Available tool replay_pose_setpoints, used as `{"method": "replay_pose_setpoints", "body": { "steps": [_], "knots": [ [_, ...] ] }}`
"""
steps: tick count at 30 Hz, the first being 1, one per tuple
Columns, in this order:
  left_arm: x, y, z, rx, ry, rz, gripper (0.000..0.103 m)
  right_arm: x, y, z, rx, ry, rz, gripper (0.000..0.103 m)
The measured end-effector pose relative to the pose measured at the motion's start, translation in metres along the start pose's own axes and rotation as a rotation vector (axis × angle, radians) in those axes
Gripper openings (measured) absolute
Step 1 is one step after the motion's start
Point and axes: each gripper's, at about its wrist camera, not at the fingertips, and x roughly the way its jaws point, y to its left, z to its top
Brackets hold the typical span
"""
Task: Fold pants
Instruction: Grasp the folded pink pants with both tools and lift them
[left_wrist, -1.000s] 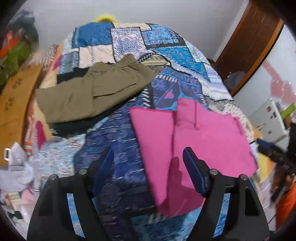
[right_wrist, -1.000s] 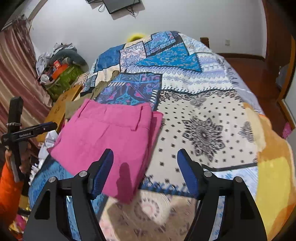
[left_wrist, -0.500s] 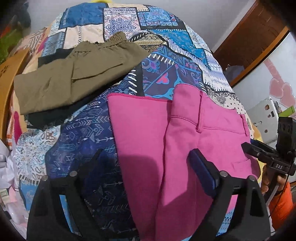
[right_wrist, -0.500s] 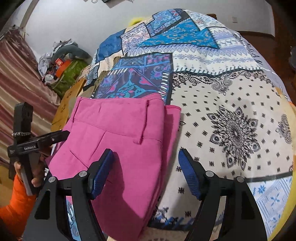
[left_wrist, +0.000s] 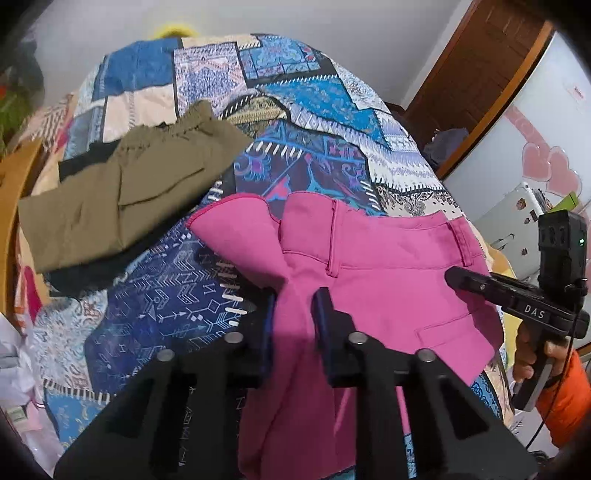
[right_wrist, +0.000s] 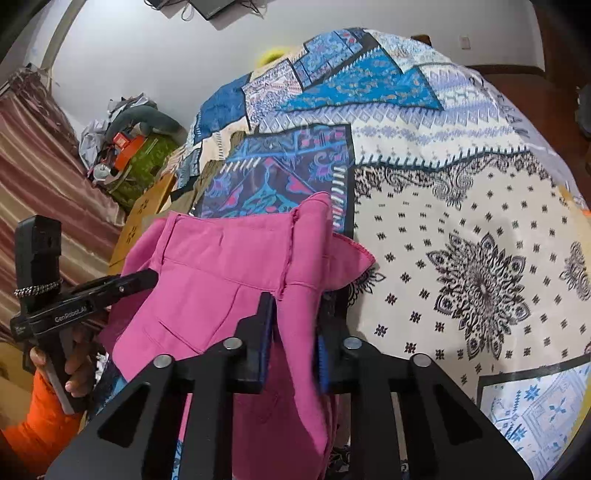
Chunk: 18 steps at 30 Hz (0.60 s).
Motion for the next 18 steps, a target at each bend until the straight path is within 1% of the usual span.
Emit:
{"method": "replay_pose_setpoints", "body": {
  "steps": [3, 7, 11, 13, 18],
  "knots": [
    [-0.006, -0.001, 0.001, 0.008, -0.013, 0.008, 0.013, -0.006, 0.007, 0.003, -0.029, -0.021, -0.006, 0.013],
    [-0.024, -0.004, 0.003, 0.019, -0.065, 0.028, 0.011, -0.016, 0.020, 0.010, -0.066, -0.056, -0.003, 0.012],
    [-0.046, -0.003, 0.009, 0.035, -0.131, 0.065, 0.011, -0.023, 0.039, 0.022, -0.113, -0.093, 0.002, 0.012],
    [-0.060, 0.000, 0.013, 0.051, -0.172, 0.104, 0.011, -0.025, 0.049, 0.028, -0.139, -0.111, 0.008, 0.012],
    [-0.090, 0.014, 0.026, 0.047, -0.257, 0.143, 0.011, -0.025, 0.081, 0.053, -0.200, -0.152, 0.019, 0.012]
  ]
}}
